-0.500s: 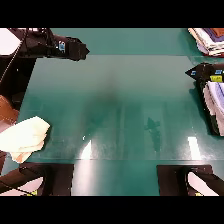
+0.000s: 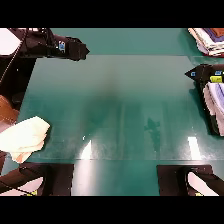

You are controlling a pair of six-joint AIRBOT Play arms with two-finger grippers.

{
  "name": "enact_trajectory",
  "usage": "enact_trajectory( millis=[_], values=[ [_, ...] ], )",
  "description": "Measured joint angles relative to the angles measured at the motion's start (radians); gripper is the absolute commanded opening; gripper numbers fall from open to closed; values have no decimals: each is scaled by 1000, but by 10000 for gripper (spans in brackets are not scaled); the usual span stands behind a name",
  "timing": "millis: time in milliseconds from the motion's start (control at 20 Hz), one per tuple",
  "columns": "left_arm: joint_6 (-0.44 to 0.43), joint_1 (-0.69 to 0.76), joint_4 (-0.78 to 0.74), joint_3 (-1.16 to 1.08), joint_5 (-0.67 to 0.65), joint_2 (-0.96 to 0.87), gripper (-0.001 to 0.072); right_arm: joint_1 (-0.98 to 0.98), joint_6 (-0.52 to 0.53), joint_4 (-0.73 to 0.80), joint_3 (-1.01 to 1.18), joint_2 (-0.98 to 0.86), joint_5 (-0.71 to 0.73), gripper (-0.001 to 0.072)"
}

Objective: Fold the shirts.

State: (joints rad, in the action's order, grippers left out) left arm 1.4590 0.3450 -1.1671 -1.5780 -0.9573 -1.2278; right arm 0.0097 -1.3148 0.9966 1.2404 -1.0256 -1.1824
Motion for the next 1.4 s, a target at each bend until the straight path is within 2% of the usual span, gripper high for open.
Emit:
enact_trajectory(
  millis=[300, 400, 550, 750, 800, 850, 900, 1050, 1250, 1300, 1400],
  values=[
    [5, -2, 3, -2, -2, 4, 23, 0, 0, 0, 0, 0, -18, 20],
    [6, -4, -48, -5, -84, 25, 23, 0, 0, 0, 0, 0, -22, 20],
    [32, -32, -225, 24, -265, 100, 23, 1, 0, 0, 0, 0, -26, 20],
    [53, -148, -396, 204, -433, 267, 26, 1, 0, 0, 0, 0, -30, 20],
    [55, -183, -424, 267, -455, 307, 229, 1, 0, 0, 0, 0, -31, 20],
    [60, -221, -448, 337, -474, 343, 538, 1, 0, 0, 0, 0, -32, 20],
    [67, -256, -467, 401, -488, 370, 652, 1, 0, 0, 0, 0, -32, 20],
    [102, -356, -521, 602, -510, 417, 651, 1, 0, 1, -2, 0, -32, 20],
    [123, -434, -554, 818, -467, 437, 650, 1, 0, 1, -3, 0, -32, 20],
    [127, -442, -557, 857, -453, 439, 605, 1, 0, 1, -3, 0, -32, 20],
    [142, -454, -566, 905, -436, 442, 183, 1, 0, 1, -3, 0, -32, 20]
  ],
)
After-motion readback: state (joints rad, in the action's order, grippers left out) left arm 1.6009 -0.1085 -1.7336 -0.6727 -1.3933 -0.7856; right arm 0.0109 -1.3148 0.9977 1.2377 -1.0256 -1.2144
